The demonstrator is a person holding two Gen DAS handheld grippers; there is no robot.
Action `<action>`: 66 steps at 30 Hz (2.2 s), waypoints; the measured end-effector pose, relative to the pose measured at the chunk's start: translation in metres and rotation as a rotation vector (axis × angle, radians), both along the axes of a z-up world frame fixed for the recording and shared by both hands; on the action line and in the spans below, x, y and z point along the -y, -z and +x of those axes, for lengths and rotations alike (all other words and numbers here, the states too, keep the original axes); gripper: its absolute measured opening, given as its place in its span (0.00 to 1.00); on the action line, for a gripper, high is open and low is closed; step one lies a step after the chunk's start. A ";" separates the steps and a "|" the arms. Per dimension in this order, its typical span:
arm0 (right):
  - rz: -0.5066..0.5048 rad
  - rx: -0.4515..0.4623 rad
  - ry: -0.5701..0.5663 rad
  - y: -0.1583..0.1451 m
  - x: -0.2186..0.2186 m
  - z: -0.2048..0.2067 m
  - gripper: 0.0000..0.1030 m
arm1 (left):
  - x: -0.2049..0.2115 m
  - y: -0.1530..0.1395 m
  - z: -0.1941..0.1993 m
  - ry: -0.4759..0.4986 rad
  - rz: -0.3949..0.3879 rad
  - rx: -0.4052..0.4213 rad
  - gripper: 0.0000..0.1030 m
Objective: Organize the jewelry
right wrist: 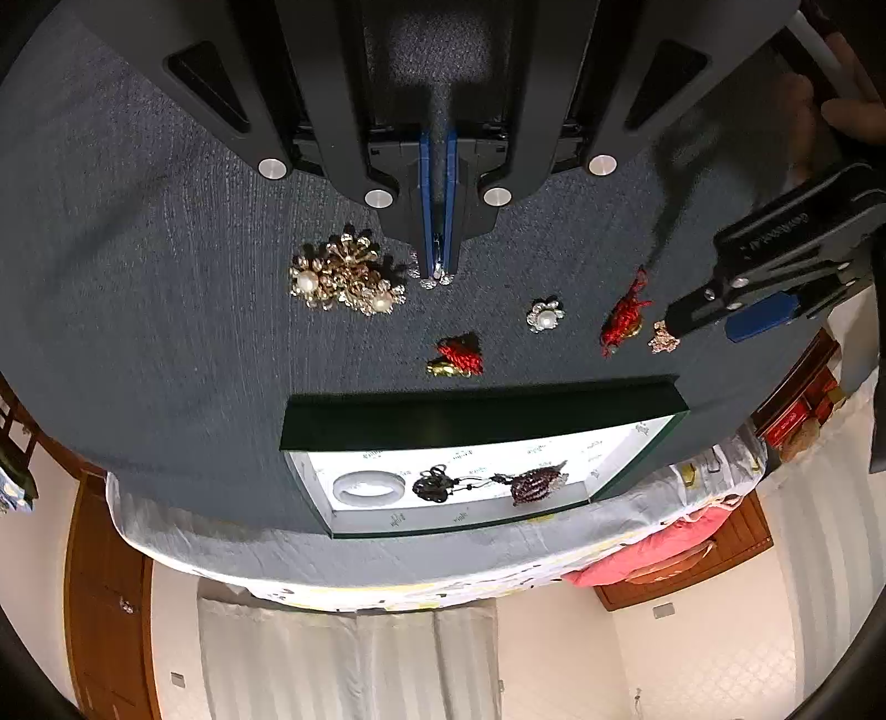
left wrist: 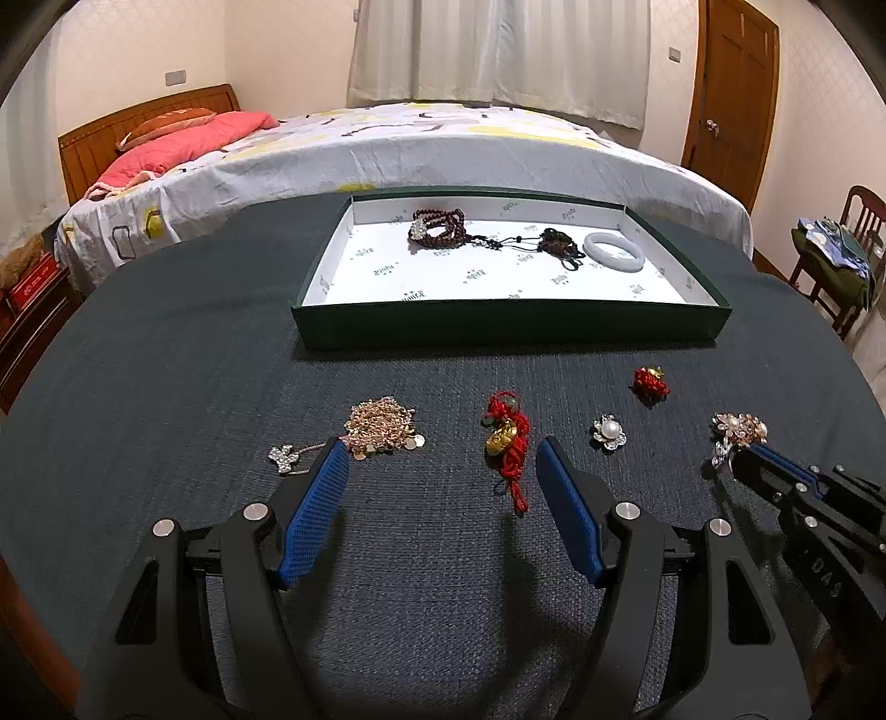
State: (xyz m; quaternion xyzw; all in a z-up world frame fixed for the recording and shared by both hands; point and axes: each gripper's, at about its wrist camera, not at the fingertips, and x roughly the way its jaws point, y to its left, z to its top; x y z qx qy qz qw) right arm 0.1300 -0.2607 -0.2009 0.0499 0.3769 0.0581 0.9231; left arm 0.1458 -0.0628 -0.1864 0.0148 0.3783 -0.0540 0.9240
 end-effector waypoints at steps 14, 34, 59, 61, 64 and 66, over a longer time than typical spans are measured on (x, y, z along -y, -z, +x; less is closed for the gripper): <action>0.036 0.017 -0.003 -0.006 0.005 0.009 0.04 | 0.015 0.008 0.020 0.025 0.005 -0.024 0.56; 0.076 0.016 -0.013 -0.004 0.008 0.010 0.04 | 0.020 0.023 0.032 0.090 -0.026 -0.095 0.15; 0.049 0.145 -0.058 -0.056 -0.014 0.038 0.04 | 0.002 -0.042 0.046 0.080 -0.090 0.054 0.15; 0.041 0.166 -0.070 -0.063 -0.020 0.050 0.04 | 0.000 -0.048 0.054 0.075 -0.084 0.073 0.15; 0.032 0.185 -0.083 -0.069 -0.027 0.069 0.04 | -0.004 -0.056 0.071 0.061 -0.074 0.102 0.15; 0.030 0.197 -0.087 -0.071 -0.031 0.083 0.04 | -0.006 -0.058 0.082 0.053 -0.071 0.111 0.15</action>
